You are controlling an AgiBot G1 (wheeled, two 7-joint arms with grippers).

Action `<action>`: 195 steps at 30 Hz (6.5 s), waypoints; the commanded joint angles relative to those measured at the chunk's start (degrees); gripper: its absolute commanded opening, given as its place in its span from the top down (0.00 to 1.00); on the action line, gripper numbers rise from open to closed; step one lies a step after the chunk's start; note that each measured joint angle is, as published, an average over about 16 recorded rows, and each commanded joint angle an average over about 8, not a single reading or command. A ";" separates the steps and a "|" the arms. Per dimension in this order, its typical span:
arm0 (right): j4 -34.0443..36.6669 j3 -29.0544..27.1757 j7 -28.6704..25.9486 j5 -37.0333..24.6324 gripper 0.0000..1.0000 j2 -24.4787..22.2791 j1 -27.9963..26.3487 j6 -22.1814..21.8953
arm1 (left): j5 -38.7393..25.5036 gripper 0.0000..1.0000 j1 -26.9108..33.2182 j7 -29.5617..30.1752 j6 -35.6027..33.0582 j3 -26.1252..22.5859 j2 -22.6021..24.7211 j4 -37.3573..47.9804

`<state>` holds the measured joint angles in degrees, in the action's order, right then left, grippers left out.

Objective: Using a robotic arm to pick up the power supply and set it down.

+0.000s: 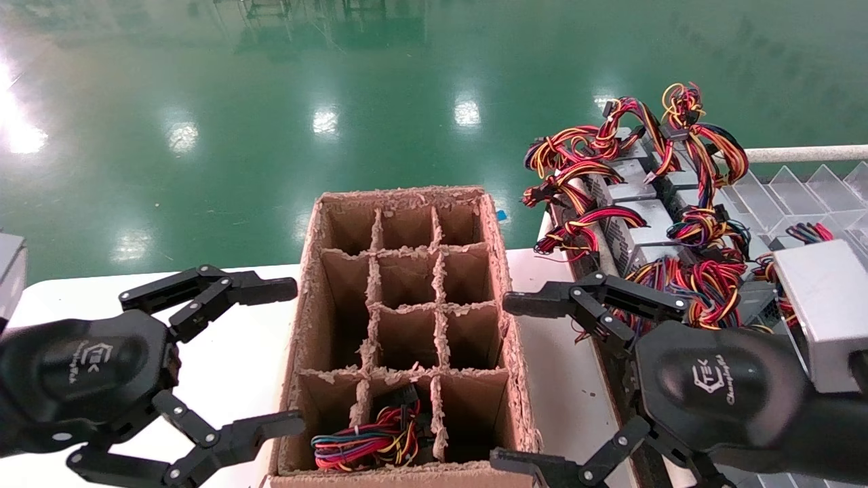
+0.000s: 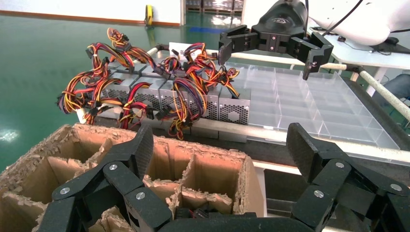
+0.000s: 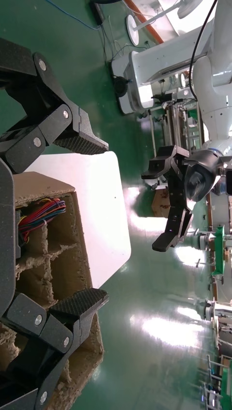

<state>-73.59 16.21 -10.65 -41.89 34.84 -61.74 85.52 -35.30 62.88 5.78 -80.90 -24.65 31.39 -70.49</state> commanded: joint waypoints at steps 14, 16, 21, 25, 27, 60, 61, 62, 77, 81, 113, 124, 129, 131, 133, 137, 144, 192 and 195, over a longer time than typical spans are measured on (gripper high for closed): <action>0.00 0.00 0.00 0.00 0.00 0.00 0.00 0.00 | 0.00 0.00 0.00 0.00 0.00 0.00 0.00 0.00; 0.00 0.00 0.00 0.00 0.00 0.00 0.00 0.00 | 0.00 0.00 0.00 0.00 0.00 0.00 0.00 0.00; 0.00 0.00 0.00 0.00 0.00 0.00 0.00 0.00 | 0.00 0.00 0.00 0.00 0.00 0.00 0.00 0.00; 0.00 0.00 0.00 0.00 0.00 0.00 0.00 0.00 | 0.00 0.00 0.00 0.00 0.00 0.00 0.00 0.00; 0.00 0.00 0.00 0.00 0.00 0.00 0.00 0.00 | 0.00 0.00 0.00 0.00 0.00 0.00 0.00 0.00; 10.88 6.06 8.51 -9.89 0.00 11.19 -4.01 0.54 | 0.00 1.00 0.00 0.00 0.00 0.00 0.00 0.00; 12.00 6.77 9.04 -10.74 0.00 12.32 -4.75 0.95 | 0.00 1.00 0.00 0.00 0.00 0.00 0.00 0.00; 13.18 7.57 9.52 -11.71 0.00 13.49 -5.52 1.37 | 0.00 1.00 0.00 0.00 0.00 0.00 0.00 0.00; 27.44 18.05 11.86 -21.27 0.00 26.41 -14.11 4.36 | 0.00 1.00 0.00 0.00 0.00 0.00 0.00 0.00; 30.00 19.54 12.32 -21.94 0.43 28.64 -15.16 3.79 | 0.00 1.00 0.00 0.00 0.00 0.00 0.00 0.00; 51.22 20.78 20.14 -21.98 1.00 34.16 -21.00 4.11 | 0.00 1.00 0.00 0.00 0.00 0.00 0.00 0.00; 52.64 22.73 19.48 -21.63 1.00 34.16 -22.06 5.06 | 0.00 1.00 0.00 0.00 0.00 0.00 0.00 0.00; 51.81 23.70 18.45 -20.44 1.00 33.55 -22.08 5.29 | 0.00 1.00 0.00 0.00 0.00 0.00 0.00 0.00; 51.22 24.07 17.87 -19.73 1.00 33.26 -22.04 5.35 | 0.00 1.00 0.00 0.00 0.00 0.00 0.00 0.00; 50.46 24.42 17.20 -18.89 1.00 32.92 -21.97 5.39 | 0.00 1.00 0.00 0.00 0.00 0.00 0.00 0.00; 48.36 25.20 15.50 -16.93 1.00 31.89 -21.55 5.50 | 0.00 1.00 0.00 0.00 0.00 0.00 0.00 0.00; 43.03 26.59 12.05 -12.97 1.00 28.47 -20.25 5.36 | 0.00 1.00 0.00 0.00 0.00 0.00 0.00 0.00; -1.33 8.95 -2.71 -0.32 1.00 -9.73 -33.85 -12.81 | 0.00 1.00 0.00 0.00 0.00 0.00 0.00 0.00; -2.94 7.77 -4.03 -0.70 1.00 -14.17 -34.53 -13.03 | 0.00 1.00 0.00 0.00 0.00 0.00 0.00 0.00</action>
<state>-75.70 24.12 -14.52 -42.40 20.62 -96.14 73.30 -35.30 62.89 5.78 -80.90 -24.65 31.39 -70.48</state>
